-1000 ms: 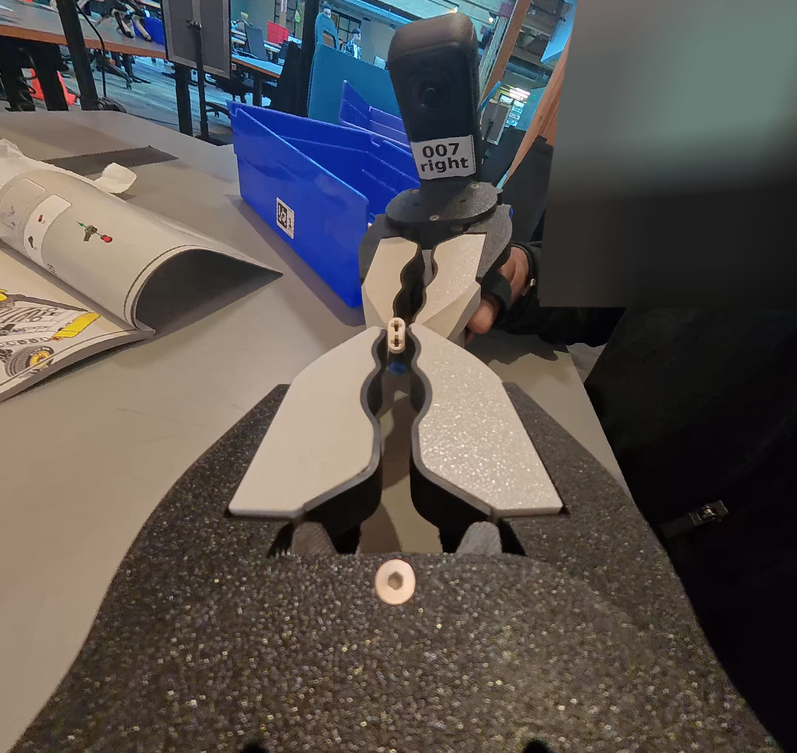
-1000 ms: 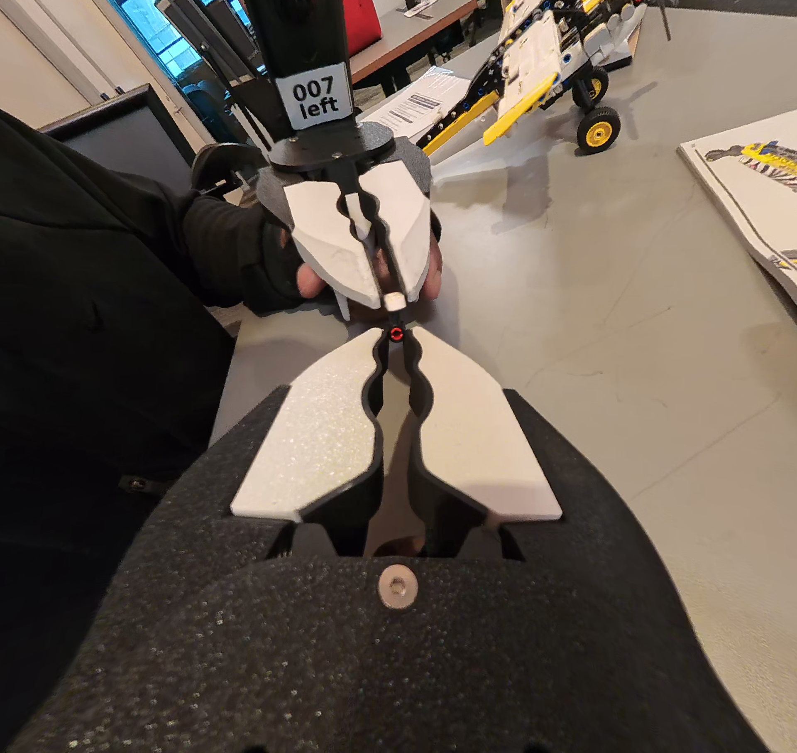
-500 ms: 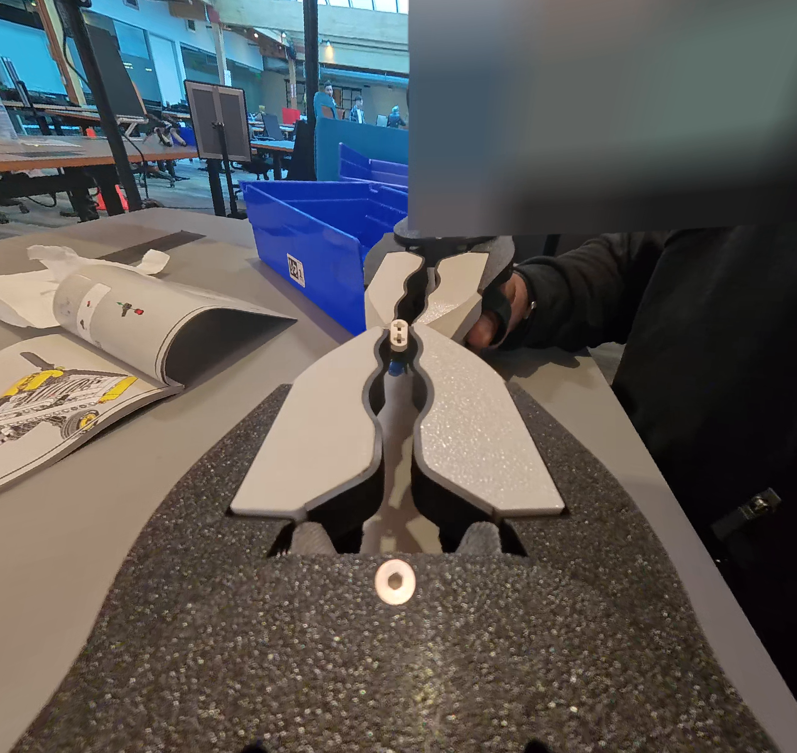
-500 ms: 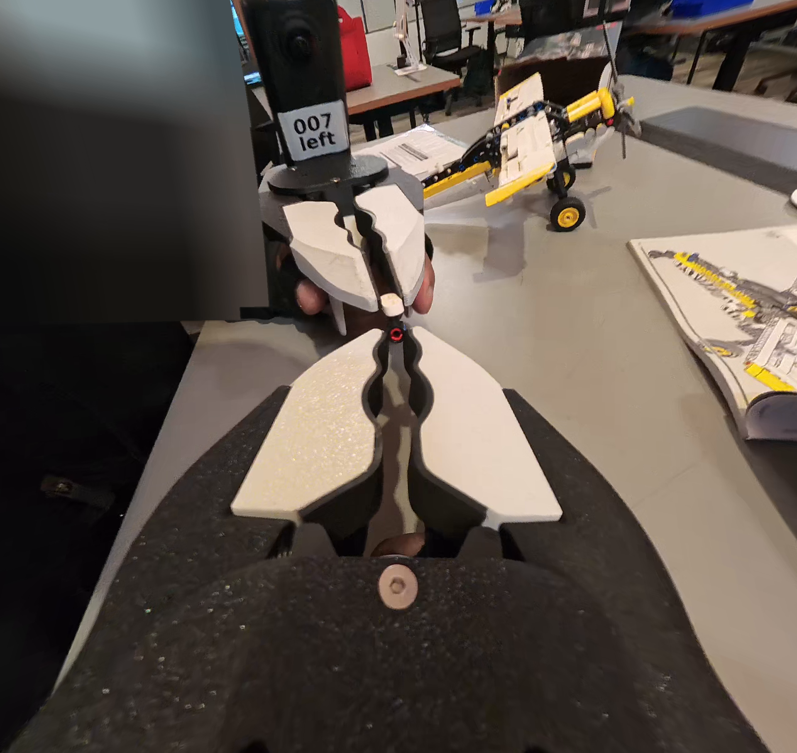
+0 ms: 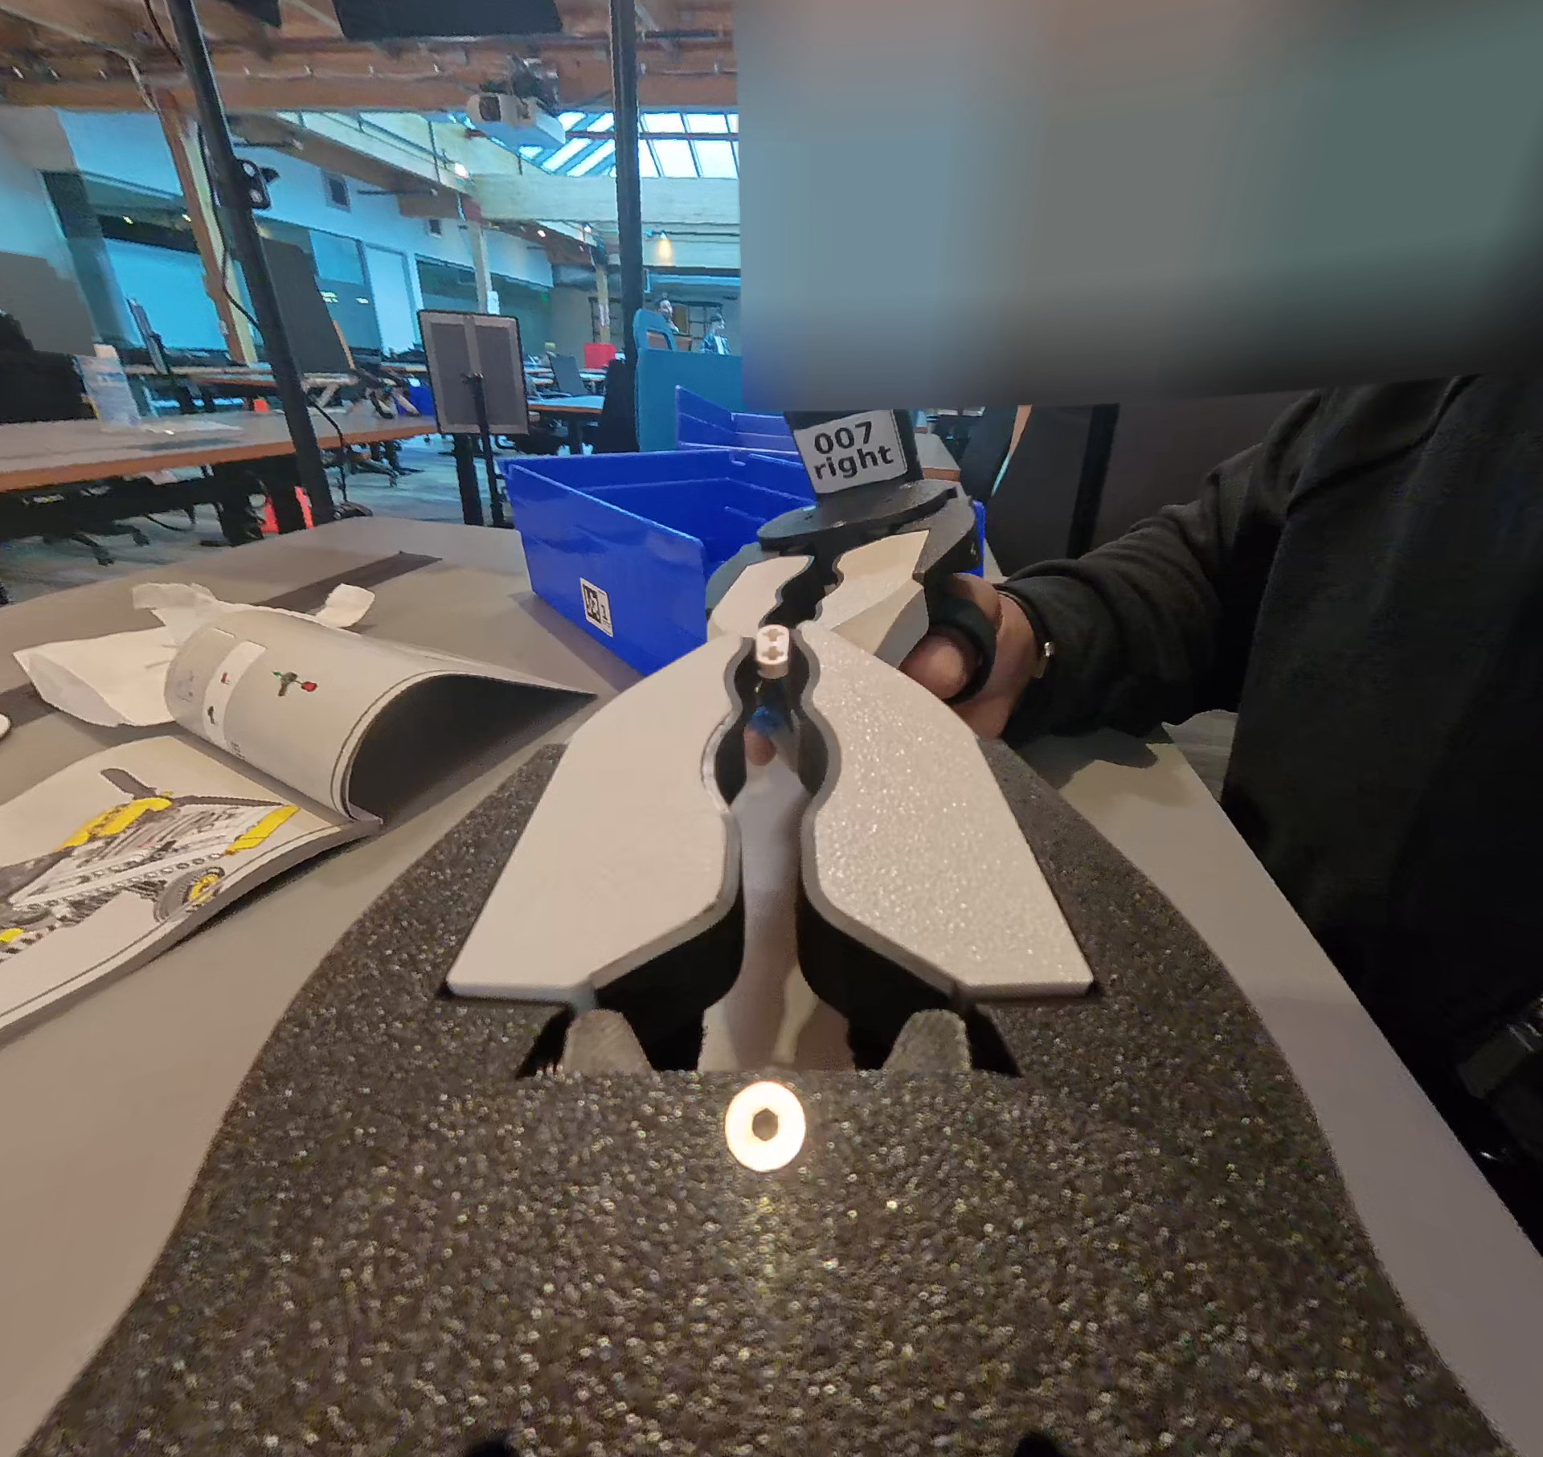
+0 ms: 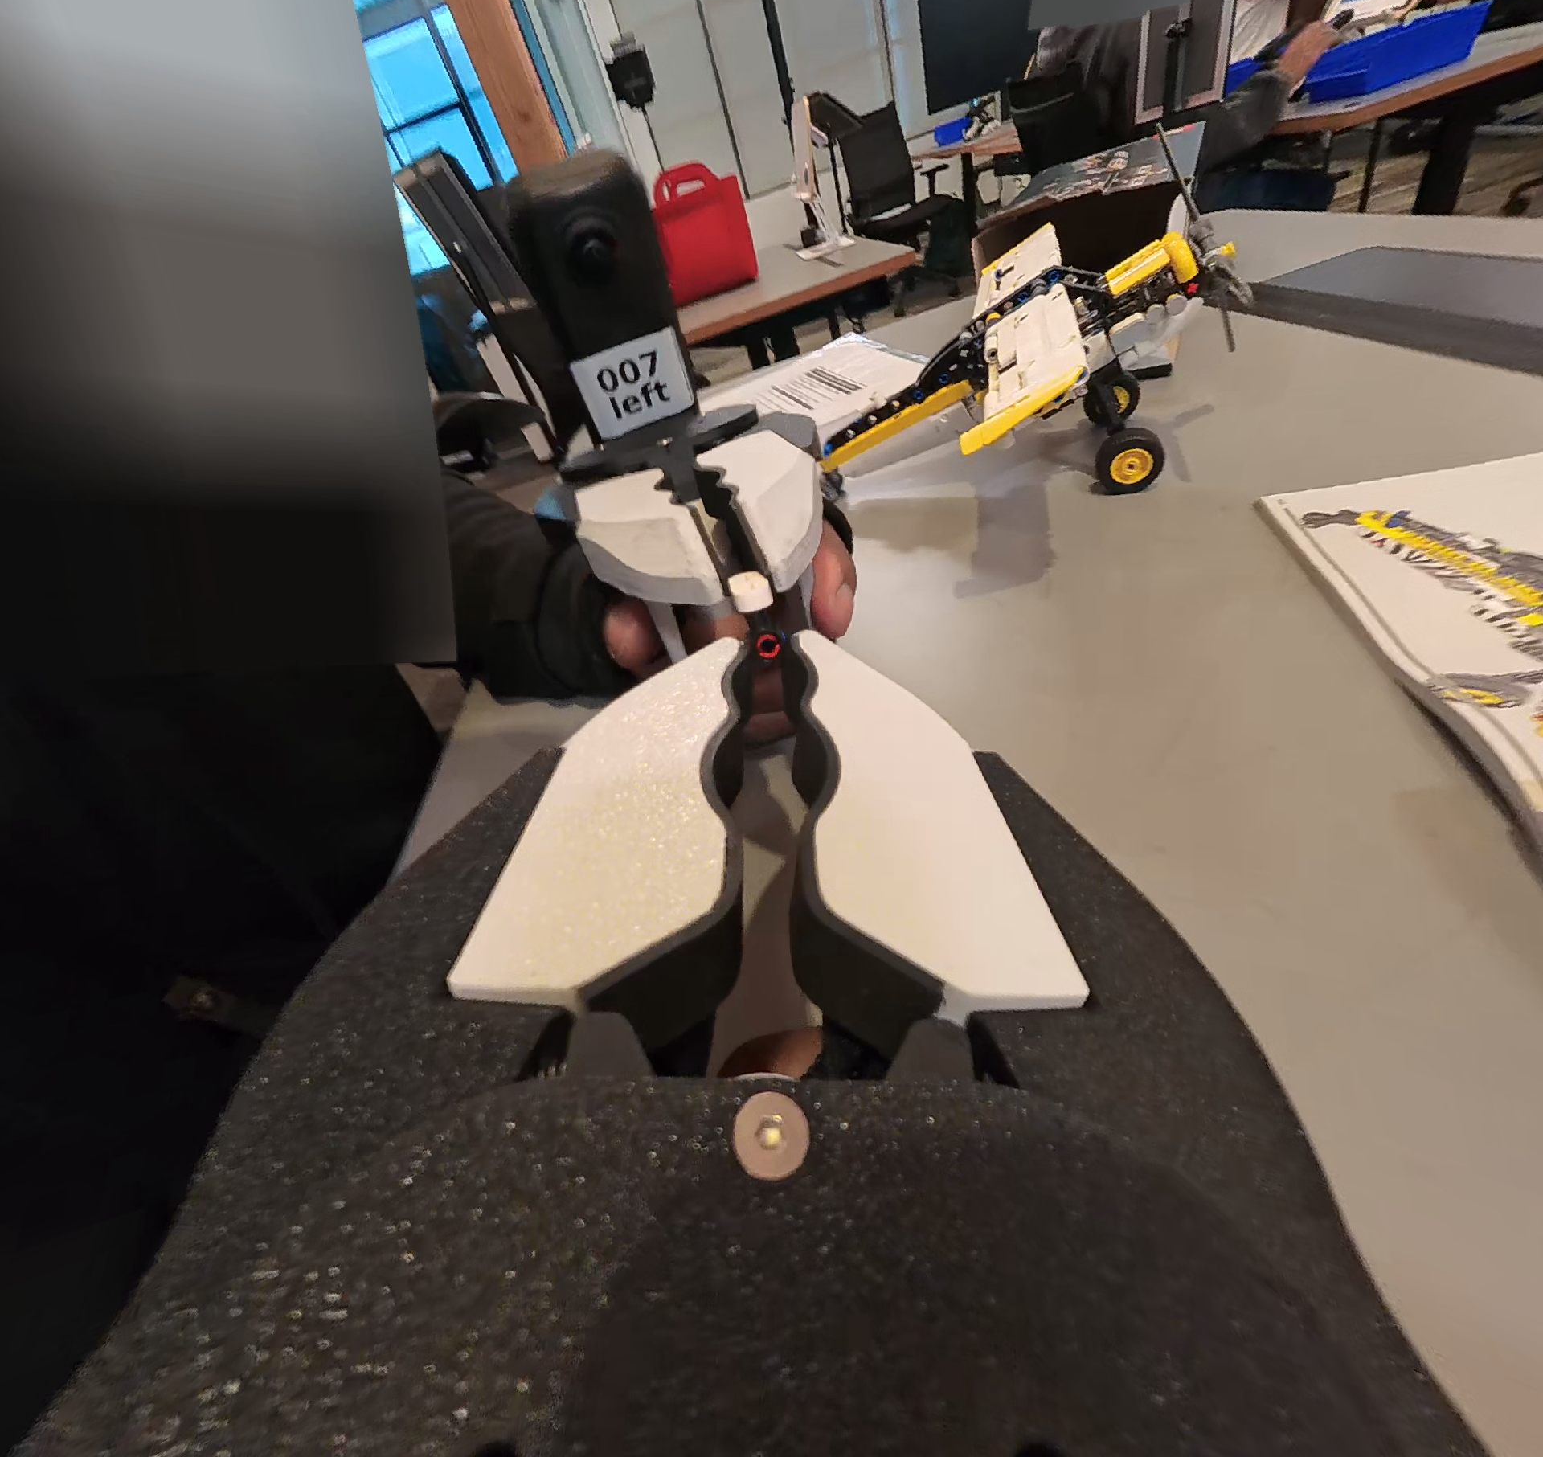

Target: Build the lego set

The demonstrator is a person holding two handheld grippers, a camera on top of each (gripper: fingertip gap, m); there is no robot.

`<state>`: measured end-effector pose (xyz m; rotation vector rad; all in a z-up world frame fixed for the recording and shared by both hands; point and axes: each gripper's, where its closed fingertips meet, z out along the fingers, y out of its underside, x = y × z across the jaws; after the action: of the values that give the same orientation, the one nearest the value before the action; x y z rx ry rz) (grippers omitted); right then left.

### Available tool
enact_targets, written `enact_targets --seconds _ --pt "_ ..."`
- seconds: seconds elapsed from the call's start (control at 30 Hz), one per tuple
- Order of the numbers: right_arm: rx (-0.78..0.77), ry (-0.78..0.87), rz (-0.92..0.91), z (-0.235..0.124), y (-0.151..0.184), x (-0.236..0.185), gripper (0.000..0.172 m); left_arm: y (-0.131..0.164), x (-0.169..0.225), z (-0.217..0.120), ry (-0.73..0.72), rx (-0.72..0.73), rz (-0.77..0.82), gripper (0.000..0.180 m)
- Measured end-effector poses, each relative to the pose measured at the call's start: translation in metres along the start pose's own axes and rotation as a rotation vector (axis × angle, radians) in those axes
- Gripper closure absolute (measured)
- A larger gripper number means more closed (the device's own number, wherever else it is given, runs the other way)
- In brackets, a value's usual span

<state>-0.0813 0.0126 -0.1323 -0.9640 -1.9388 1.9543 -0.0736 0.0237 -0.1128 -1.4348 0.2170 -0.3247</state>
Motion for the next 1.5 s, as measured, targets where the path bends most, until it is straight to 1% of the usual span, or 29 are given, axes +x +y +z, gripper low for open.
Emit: enact_targets --seconds 0.23,0.33,0.5,0.97,1.33,1.5 --pt "0.046 -0.042 0.094 0.001 -0.005 -0.005 0.166 -0.006 0.002 0.000 -0.029 0.056 0.072 0.173" --pt "0.060 -0.057 0.131 0.001 -0.006 -0.006 0.166 -0.007 0.002 0.000 -0.031 0.066 0.079 0.173" --pt "0.060 -0.051 0.142 0.002 -0.006 -0.005 0.166 -0.006 0.001 0.001 -0.037 0.063 0.077 0.173" --pt "0.055 -0.024 0.086 0.000 -0.008 -0.003 0.165 -0.008 0.000 0.000 -0.026 0.074 0.049 0.173" --pt "0.062 -0.001 -0.004 -0.001 -0.009 -0.003 0.165 -0.009 0.002 0.000 0.040 0.082 -0.079 0.173" --pt "0.076 -0.003 -0.051 -0.002 -0.011 -0.008 0.166 -0.012 0.007 0.000 0.077 0.110 -0.093 0.173"
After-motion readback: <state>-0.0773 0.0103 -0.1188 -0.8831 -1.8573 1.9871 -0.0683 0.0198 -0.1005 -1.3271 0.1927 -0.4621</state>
